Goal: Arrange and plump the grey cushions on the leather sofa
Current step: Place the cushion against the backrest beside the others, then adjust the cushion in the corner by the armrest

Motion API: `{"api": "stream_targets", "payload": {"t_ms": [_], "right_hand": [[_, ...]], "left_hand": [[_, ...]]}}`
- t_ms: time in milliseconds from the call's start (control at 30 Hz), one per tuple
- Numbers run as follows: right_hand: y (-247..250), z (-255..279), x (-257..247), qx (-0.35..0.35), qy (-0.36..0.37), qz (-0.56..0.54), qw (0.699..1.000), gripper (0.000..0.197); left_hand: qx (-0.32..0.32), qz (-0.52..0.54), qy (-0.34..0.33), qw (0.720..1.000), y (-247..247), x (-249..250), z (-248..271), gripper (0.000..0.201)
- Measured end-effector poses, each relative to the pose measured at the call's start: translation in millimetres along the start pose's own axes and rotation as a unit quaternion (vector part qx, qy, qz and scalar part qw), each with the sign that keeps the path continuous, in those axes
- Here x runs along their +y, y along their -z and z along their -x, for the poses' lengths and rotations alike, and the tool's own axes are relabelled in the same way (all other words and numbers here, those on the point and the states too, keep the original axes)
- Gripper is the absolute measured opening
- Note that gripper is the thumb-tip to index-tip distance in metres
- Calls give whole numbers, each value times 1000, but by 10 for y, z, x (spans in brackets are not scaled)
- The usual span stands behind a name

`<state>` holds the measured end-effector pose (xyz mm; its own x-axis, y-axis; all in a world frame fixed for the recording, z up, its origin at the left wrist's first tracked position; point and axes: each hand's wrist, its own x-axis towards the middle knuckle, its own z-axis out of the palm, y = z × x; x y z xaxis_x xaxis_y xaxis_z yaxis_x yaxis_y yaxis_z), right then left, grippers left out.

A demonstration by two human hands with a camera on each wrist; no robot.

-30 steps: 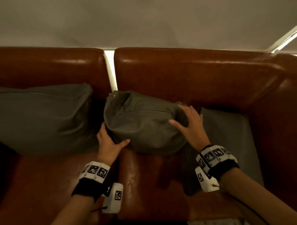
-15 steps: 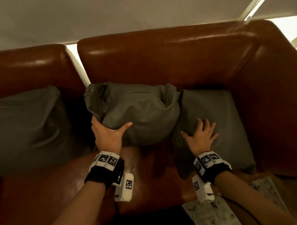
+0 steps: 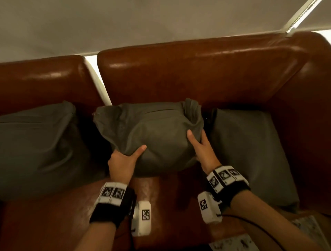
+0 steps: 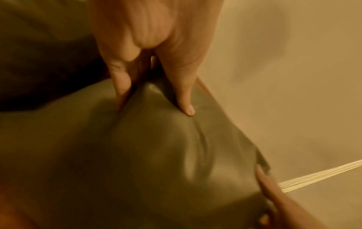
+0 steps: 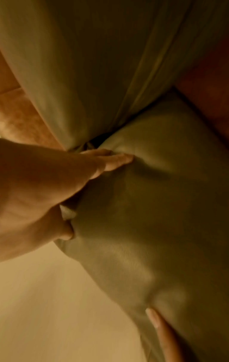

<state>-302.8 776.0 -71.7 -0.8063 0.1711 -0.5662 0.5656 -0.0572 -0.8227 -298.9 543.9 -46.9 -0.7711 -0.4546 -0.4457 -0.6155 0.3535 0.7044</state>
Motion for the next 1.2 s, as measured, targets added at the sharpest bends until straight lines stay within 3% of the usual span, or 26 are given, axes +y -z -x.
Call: {"api": "stream_targets", "payload": {"t_ms": [67, 167, 200, 267, 333, 367, 400, 433, 467, 500, 567, 633, 700, 767, 800, 833, 900, 967, 1033, 1133, 1200], "right_hand": [[-12, -91, -56, -17, -37, 48, 998, 110], [75, -33, -362, -52, -42, 54, 996, 88], [167, 46, -451, -68, -34, 39, 996, 80], [448, 217, -493, -68, 7, 63, 996, 72], [793, 408, -366, 3, 67, 147, 987, 61], [982, 504, -260, 53, 96, 214, 971, 55], [1171, 590, -131, 98, 115, 287, 946, 49], [1355, 670, -1, 129, 130, 341, 922, 43], [1533, 739, 123, 150, 130, 368, 908, 38], [1701, 798, 254, 168, 111, 374, 905, 38], [1978, 896, 526, 205, 57, 355, 910, 44], [2155, 936, 778, 227, 7, 317, 921, 54], [2178, 941, 940, 222, -27, 272, 936, 65], [2155, 915, 1066, 226, -34, 238, 944, 73], [2115, 892, 1119, 233, -32, 234, 943, 76], [2086, 865, 1156, 240, -31, 235, 941, 79], [2268, 887, 1213, 267, -35, 208, 940, 80], [2332, 843, 1178, 293, -16, 177, 940, 73], [2487, 862, 1058, 324, -12, 29, 946, 63], [2622, 1120, 771, 269, 37, -265, 925, 49], [2701, 1343, 643, 273, 84, -262, 922, 63]], "left_hand": [[-22, -7, 21, 1000, -42, 6, -66, 87], [-8, 50, -11, 999, 0, 85, -134, 107], [22, 72, -38, 996, 36, 115, -87, 114], [137, 20, -129, 982, 102, 182, 149, 114], [207, -76, -313, 924, 40, 238, 456, 94], [167, -101, -433, 880, -68, 279, 608, 77], [80, -102, -531, 838, -238, 268, 743, 60], [-30, -94, -585, 805, -428, 232, 883, 44], [-139, -83, -591, 790, -630, 186, 1021, 34], [-228, -79, -557, 795, -835, 125, 1138, 30], [-341, -96, -413, 839, -1257, -57, 1279, 29], [-371, -117, -225, 893, -1639, -261, 1257, 42], [-364, -86, -31, 927, -1878, -423, 1116, 65], [-372, -3, 139, 918, -2069, -464, 1045, 82], [-368, 29, 171, 914, -2134, -445, 1033, 81], [-362, 42, 142, 920, -2174, -360, 1049, 72], [-330, 11, -5, 944, -2288, -11, 1318, 48], [-334, -2, -107, 936, -2252, 259, 1476, 49], [-389, -24, -183, 903, -2322, 475, 1669, 47], [-448, -110, -326, 825, -2423, 746, 2095, 36], [-505, -123, -367, 772, -2525, 871, 2286, 43]]}}
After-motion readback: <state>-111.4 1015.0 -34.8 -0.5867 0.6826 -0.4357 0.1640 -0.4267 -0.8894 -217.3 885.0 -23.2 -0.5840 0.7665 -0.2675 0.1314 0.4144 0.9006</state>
